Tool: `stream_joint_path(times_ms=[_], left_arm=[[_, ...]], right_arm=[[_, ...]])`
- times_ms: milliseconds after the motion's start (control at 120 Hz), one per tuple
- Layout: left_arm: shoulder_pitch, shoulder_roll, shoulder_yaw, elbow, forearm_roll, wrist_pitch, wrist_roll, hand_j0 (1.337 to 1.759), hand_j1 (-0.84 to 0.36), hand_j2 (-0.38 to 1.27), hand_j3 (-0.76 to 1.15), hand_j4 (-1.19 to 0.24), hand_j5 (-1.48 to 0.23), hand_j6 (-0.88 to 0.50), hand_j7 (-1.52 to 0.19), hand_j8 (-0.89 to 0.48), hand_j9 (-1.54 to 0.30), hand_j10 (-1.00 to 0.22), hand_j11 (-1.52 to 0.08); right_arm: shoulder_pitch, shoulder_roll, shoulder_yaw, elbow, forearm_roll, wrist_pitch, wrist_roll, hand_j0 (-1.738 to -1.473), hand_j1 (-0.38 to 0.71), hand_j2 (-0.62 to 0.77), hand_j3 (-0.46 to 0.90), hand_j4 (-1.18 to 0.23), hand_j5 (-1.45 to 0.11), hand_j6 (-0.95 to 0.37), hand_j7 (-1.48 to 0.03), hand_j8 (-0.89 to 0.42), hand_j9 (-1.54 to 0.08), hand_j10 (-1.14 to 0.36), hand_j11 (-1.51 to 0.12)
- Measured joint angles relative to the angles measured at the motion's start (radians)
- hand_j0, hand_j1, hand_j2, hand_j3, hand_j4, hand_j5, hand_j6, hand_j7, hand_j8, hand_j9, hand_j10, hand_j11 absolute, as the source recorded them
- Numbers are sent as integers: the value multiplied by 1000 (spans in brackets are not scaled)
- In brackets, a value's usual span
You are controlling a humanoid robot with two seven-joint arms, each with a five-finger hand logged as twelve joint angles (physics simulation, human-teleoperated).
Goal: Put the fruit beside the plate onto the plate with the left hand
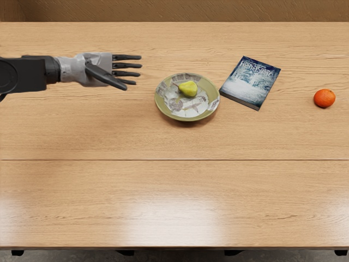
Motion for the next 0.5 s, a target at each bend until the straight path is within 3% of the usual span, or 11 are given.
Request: stream_joint_path(times_ms=[292, 500], left_arm=[[150, 317, 11, -8, -57, -20, 3, 1658, 313, 8, 0, -28, -40, -27, -40, -27, -40, -28, -40], [156, 360, 13, -10, -61, -21, 3, 1658, 319, 6, 0, -23, -32, -22, -32, -22, -32, -23, -32]], right_arm=[[2, 0, 0, 0, 0, 0, 0, -1658, -349, 0, 0, 0, 0, 0, 0, 0, 0, 0, 0], [2, 0, 0, 0, 0, 0, 0, -1658, -349, 0, 0, 0, 0, 0, 0, 0, 0, 0, 0]])
